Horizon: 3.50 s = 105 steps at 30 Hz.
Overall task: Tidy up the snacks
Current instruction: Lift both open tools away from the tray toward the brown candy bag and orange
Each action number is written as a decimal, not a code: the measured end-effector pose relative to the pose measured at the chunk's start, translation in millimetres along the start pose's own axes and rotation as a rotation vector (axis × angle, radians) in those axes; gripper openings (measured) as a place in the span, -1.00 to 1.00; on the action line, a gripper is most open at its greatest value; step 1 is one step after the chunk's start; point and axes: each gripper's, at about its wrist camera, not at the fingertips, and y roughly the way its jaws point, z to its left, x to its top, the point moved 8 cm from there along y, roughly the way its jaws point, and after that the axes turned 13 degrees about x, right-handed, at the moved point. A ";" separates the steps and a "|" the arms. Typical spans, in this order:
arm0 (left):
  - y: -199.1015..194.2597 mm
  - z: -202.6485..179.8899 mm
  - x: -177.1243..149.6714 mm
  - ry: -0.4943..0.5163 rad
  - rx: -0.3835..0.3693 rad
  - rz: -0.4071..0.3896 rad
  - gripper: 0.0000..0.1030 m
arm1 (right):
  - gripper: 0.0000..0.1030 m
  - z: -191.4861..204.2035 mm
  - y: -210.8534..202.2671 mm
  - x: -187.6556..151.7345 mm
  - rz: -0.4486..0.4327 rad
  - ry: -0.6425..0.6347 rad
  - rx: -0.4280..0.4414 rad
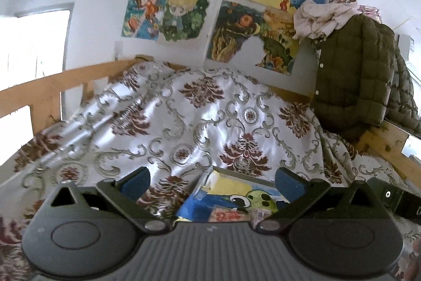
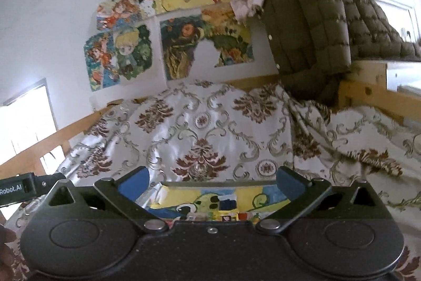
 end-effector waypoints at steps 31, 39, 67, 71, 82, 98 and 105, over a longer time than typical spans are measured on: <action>-153.5 89.3 -82.2 0.063 0.114 0.005 1.00 | 0.99 65.8 -149.6 -58.3 0.053 -0.089 0.021; -167.2 91.4 -113.7 0.084 0.121 0.064 1.00 | 0.99 62.3 -174.1 -96.0 0.128 -0.084 0.000; -176.0 75.8 -156.1 0.239 0.142 0.154 1.00 | 0.99 59.0 -183.2 -170.3 0.362 -0.038 -0.053; -173.0 80.2 -157.3 0.232 0.167 0.166 1.00 | 0.99 59.0 -179.3 -171.3 0.370 -0.034 -0.050; -161.3 94.4 -158.9 0.197 0.244 0.219 1.00 | 0.99 64.0 -170.3 -176.6 0.396 -0.037 -0.029; -124.5 94.6 -165.5 0.211 0.252 0.323 1.00 | 0.99 66.7 -141.5 -171.9 0.437 -0.072 0.016; -101.6 86.2 -159.1 0.278 0.239 0.317 1.00 | 0.99 66.2 -120.2 -162.7 0.440 -0.121 0.043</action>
